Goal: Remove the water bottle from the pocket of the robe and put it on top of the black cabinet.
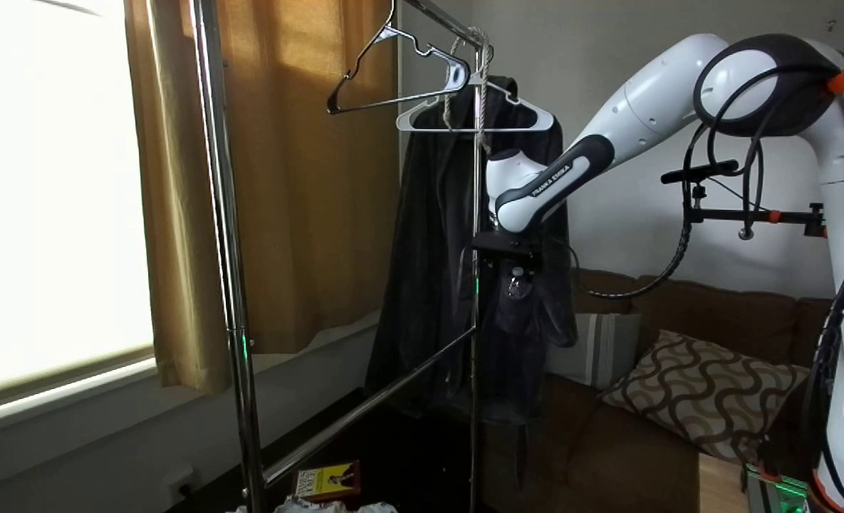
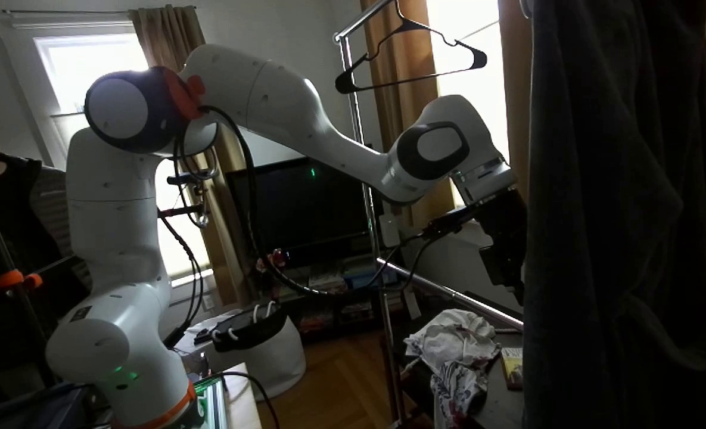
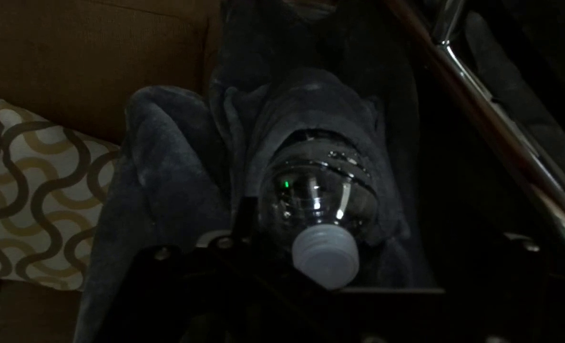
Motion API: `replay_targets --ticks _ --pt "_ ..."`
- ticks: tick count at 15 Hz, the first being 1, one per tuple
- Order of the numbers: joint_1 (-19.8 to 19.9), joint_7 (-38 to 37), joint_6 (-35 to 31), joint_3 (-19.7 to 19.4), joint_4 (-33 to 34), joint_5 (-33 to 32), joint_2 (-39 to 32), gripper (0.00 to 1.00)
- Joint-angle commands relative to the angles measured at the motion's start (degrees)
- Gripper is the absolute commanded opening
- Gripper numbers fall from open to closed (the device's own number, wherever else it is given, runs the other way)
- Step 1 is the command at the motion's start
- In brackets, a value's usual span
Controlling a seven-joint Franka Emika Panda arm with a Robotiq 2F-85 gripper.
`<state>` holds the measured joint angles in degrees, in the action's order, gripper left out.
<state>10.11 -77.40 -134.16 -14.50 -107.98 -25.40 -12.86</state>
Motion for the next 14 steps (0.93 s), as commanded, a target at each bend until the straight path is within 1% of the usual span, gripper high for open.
replay_targets --ticks 1,3,4,5,7,8,9,12,13,14 --pt "-1.05 -5.01 0.62 -2.08 2.98 -1.20 -2.31 0.98" --pt "-1.14 -4.93 1.10 -2.66 3.84 -1.86 -2.63 0.97" --pt "-1.17 -4.29 1.34 -2.88 4.08 -2.13 -2.50 0.94" --pt "-1.30 -3.93 1.78 -3.08 4.33 -2.58 -2.49 0.88" --pt "-1.35 -2.85 2.20 -3.06 4.28 -2.91 -2.25 0.84" --pt "-1.48 -2.84 2.70 -3.11 4.45 -3.32 -2.27 0.80" --pt "-1.54 -2.61 3.05 -3.09 4.44 -3.56 -2.18 0.82" --pt "-1.58 -0.20 4.77 -2.80 4.30 -3.58 -1.63 0.77" --pt "-1.66 0.67 5.62 -2.78 4.26 -3.86 -1.46 0.80" --pt "-1.62 1.78 6.18 -2.65 4.15 -3.75 -1.25 0.80"
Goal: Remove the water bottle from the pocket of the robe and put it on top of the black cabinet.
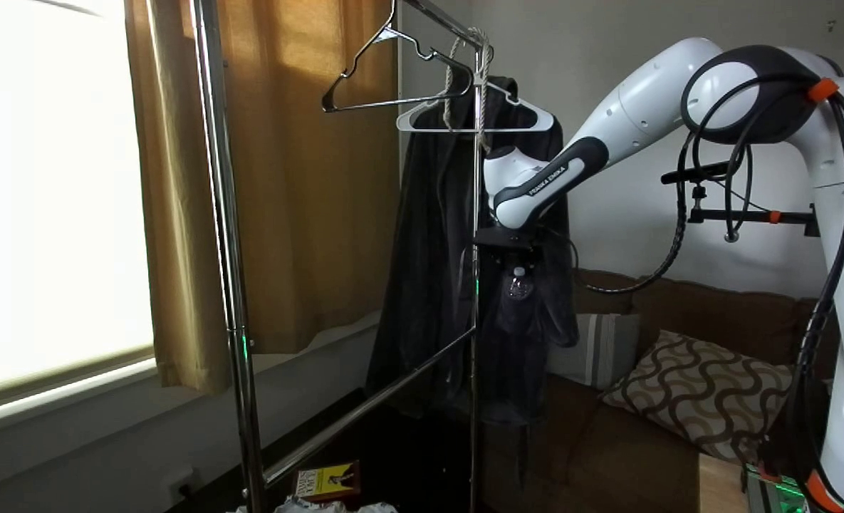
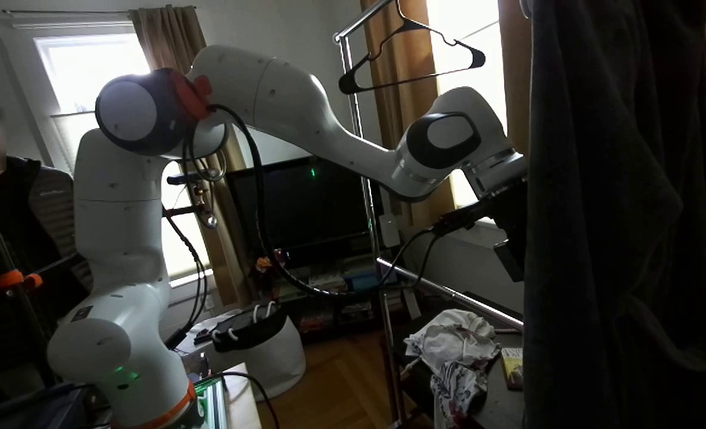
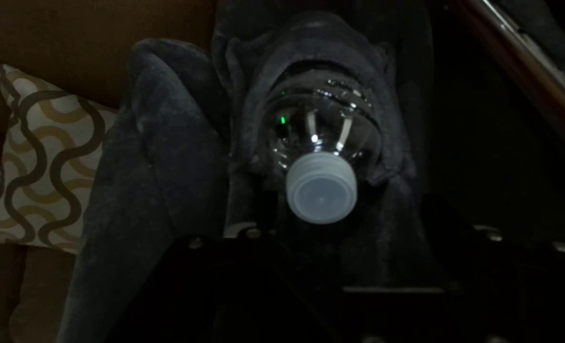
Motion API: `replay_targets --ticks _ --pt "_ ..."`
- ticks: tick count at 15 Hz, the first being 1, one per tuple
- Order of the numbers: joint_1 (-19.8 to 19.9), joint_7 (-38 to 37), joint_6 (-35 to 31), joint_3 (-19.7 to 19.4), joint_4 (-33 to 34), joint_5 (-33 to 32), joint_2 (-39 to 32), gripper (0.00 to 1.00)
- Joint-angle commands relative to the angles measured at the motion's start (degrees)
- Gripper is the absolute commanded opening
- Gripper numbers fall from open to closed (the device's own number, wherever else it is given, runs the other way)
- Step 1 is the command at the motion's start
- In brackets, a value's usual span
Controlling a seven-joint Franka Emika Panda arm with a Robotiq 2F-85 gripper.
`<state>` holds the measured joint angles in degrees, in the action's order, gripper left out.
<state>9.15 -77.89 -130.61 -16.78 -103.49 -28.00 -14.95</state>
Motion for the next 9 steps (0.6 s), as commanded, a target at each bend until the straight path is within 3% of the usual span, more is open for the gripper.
replay_targets --ticks 1,4,9 --pt "-0.60 3.47 3.17 -0.25 -0.44 -0.97 1.05 0.83" --pt "-0.23 8.89 4.57 0.31 -0.81 0.26 1.67 0.88" --pt "-0.22 14.91 5.80 0.86 -1.19 1.77 2.18 0.79"
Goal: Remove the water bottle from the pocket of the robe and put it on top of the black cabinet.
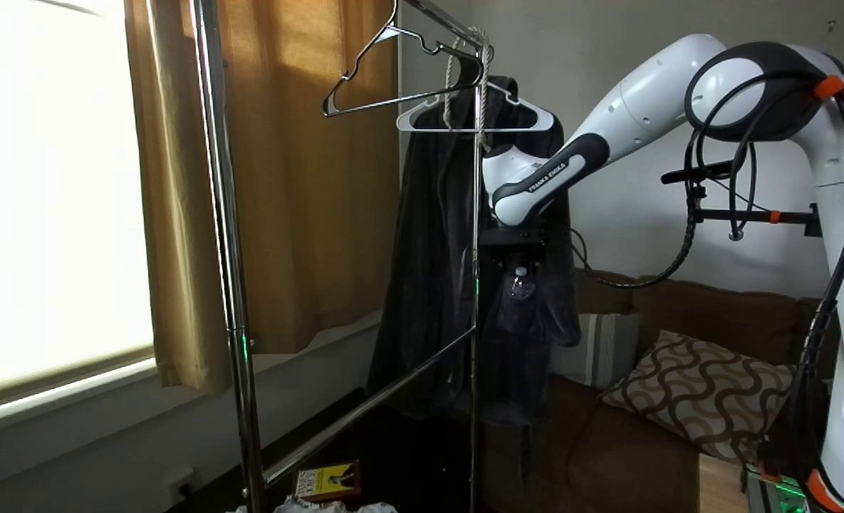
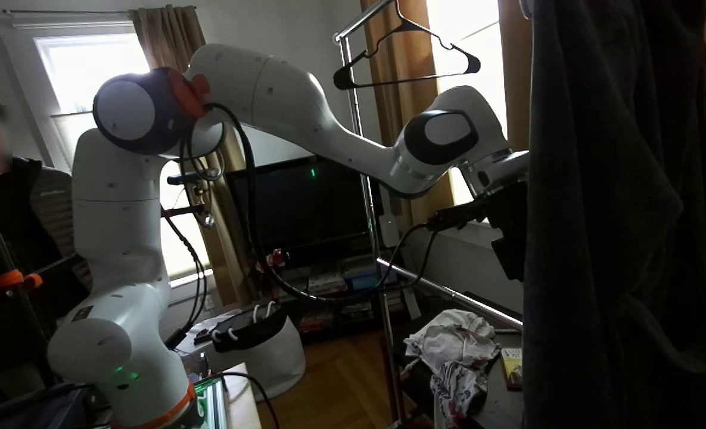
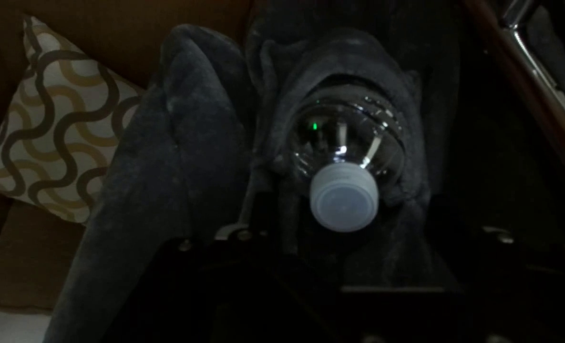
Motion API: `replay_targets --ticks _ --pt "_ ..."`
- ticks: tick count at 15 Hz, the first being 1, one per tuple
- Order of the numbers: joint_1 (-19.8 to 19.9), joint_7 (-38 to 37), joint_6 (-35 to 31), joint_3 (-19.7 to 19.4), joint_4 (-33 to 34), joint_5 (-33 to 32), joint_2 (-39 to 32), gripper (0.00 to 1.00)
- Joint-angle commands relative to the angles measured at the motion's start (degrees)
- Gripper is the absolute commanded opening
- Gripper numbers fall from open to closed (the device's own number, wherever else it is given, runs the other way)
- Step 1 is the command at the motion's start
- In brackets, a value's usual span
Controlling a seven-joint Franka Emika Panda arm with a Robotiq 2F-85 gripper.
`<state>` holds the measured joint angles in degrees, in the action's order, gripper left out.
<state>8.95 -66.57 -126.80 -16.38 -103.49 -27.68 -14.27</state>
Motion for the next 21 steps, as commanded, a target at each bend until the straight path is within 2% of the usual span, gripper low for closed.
replay_targets --ticks 1,3,5,6,9,12,16,21 --pt "0.07 4.95 2.58 0.61 -1.24 1.97 1.53 0.75" --pt "0.14 5.78 3.07 0.65 -1.14 2.62 1.31 0.69" --pt "0.20 5.42 3.24 0.62 -0.87 3.89 0.94 0.67" --pt "0.36 5.61 3.23 0.73 -0.78 5.06 0.83 0.70" --pt "0.32 4.08 2.73 0.59 -0.44 7.52 0.39 0.45" --pt "0.12 2.39 1.01 0.37 -0.54 8.42 0.14 0.55" --pt "0.10 -0.10 -0.76 -0.28 -0.84 7.14 0.61 0.76" --pt "0.53 -2.75 -2.23 -1.23 -0.25 7.10 0.29 0.65"
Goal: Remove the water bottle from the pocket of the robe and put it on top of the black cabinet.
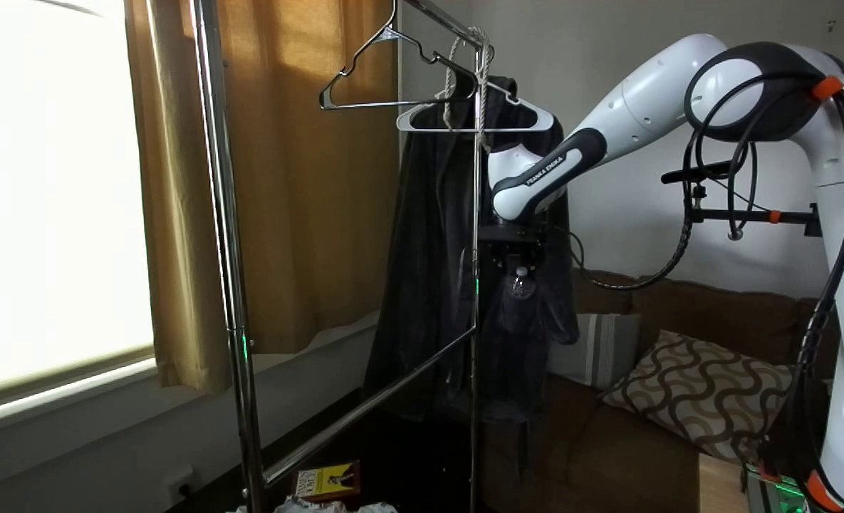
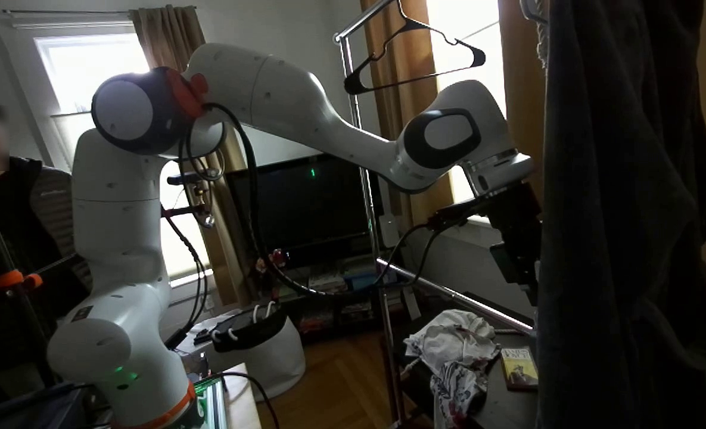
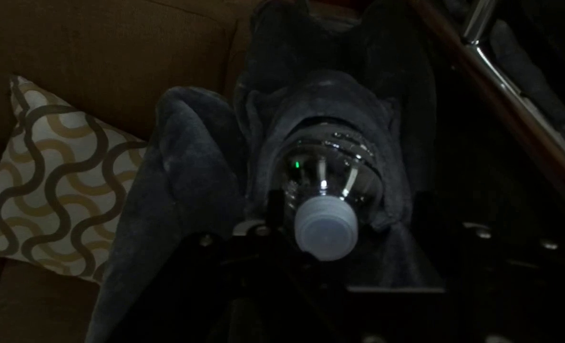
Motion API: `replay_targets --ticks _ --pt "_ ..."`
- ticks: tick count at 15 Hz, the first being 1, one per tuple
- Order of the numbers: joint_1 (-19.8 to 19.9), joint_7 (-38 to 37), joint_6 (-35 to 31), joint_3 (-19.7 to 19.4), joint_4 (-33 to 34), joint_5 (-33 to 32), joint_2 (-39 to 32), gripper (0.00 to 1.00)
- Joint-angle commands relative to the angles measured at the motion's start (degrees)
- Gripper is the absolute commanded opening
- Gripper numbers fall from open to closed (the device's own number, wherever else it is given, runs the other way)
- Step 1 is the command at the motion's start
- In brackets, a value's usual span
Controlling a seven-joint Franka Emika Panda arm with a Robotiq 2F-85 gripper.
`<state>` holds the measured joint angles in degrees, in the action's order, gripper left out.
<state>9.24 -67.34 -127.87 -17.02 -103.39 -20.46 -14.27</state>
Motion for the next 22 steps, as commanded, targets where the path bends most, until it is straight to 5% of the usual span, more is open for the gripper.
replay_targets --ticks 1,4,9,22 --pt "0.24 -2.24 -0.88 -0.81 -0.22 -0.41 0.24 0.64" --pt "0.20 -2.93 -0.99 -1.09 -0.34 -0.85 0.24 0.56" --pt "0.12 -3.48 -0.21 -1.05 -0.17 -0.69 0.28 0.09" --pt "2.43 8.02 -0.94 -0.17 -1.44 7.08 7.54 0.08"
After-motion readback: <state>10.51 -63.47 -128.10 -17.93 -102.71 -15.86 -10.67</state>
